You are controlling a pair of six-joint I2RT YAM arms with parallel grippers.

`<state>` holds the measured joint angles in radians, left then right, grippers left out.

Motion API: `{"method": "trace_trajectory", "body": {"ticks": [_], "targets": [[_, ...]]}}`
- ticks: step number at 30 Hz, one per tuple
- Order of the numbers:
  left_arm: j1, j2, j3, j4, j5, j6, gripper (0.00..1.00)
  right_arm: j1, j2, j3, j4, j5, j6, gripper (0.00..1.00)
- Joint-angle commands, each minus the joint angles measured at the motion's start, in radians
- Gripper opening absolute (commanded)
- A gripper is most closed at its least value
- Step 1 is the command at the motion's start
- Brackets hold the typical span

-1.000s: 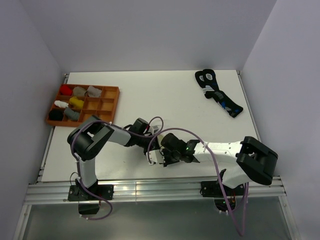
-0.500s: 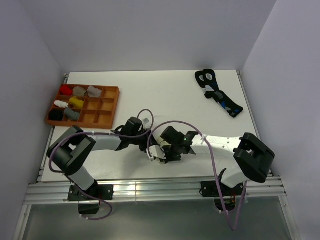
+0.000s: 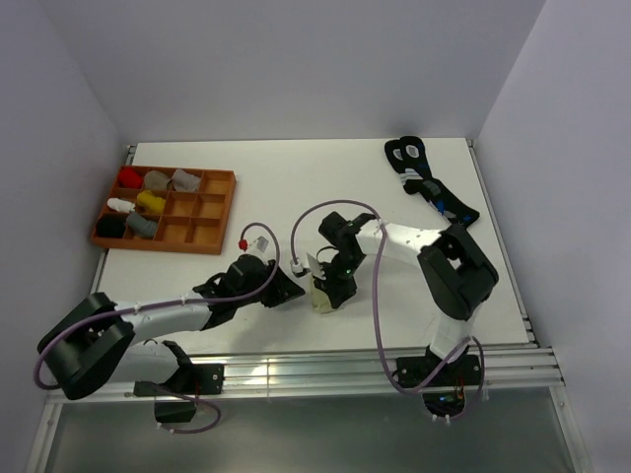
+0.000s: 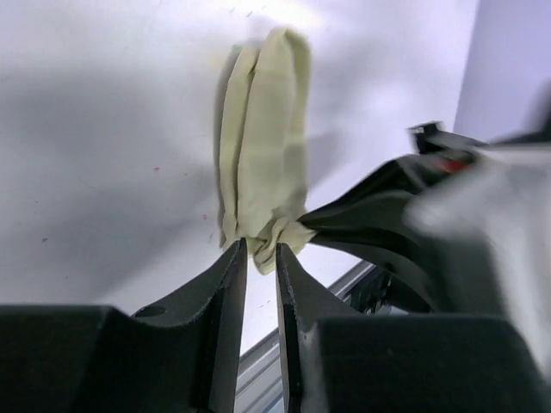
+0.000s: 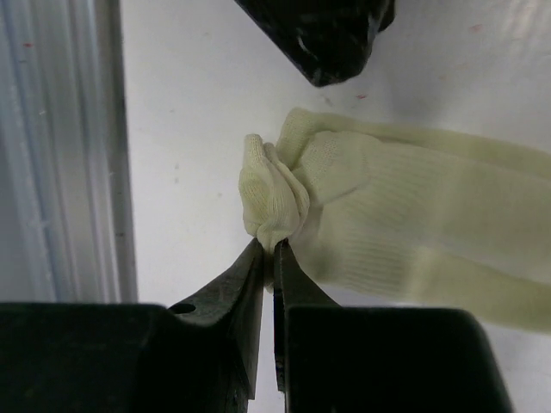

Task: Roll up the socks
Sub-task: Roll the sock at the center of the board.

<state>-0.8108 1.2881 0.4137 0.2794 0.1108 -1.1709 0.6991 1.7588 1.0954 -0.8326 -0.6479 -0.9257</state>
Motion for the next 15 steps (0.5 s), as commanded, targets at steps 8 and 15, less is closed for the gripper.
{"method": "trace_trajectory", "body": {"ticks": [8, 15], "targets": [[-0.211, -0.153, -0.069, 0.092, -0.414, 0.164, 0.24, -0.072, 0.217, 0.188, -0.363, -0.18, -0.094, 0.09], [-0.438, -0.095, -0.067, 0.222, -0.602, 0.362, 0.23, -0.112, 0.31, 0.251, -0.447, -0.222, -0.11, 0.09]]}}
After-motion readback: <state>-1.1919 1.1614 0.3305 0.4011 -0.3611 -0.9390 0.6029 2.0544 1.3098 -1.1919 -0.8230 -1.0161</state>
